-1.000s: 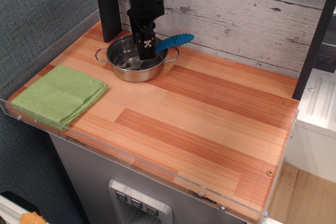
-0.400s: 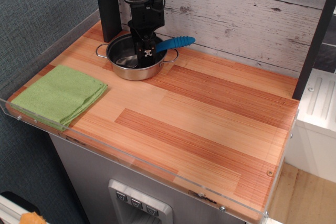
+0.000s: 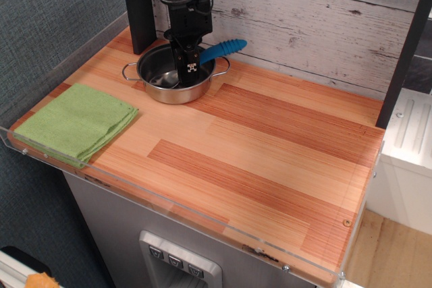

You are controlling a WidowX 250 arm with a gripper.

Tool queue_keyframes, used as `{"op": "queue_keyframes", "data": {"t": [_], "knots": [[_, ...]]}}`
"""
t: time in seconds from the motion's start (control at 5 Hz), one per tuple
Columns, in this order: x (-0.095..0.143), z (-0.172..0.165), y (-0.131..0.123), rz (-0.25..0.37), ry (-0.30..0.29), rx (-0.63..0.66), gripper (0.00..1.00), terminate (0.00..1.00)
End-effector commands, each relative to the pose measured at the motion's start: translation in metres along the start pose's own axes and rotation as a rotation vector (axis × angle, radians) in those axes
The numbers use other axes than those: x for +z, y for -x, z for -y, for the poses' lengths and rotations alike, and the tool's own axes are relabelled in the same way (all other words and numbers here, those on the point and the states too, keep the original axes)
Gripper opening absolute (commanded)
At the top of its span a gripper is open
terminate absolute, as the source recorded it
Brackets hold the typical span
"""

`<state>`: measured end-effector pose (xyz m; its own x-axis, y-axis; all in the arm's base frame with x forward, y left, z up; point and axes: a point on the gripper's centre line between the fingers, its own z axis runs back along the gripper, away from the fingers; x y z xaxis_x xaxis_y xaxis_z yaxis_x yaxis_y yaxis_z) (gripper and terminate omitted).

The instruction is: Move the blue spoon from the pot to the bottom right corner of the table.

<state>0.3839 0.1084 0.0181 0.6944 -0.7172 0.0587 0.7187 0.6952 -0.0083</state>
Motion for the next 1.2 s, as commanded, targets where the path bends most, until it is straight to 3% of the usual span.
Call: {"op": "queue_keyframes", "data": {"t": [0.0, 0.6, 1.0], "knots": [[0.04, -0.011, -0.005, 0.031, -0.098, 0.021, 0.0, 0.0], [0.087, -0.002, -0.012, 0.077, -0.189, 0.054, 0.0, 0.0], [0.104, 0.041, -0.032, 0.067, -0.218, 0.01, 0.0, 0.0]]}}
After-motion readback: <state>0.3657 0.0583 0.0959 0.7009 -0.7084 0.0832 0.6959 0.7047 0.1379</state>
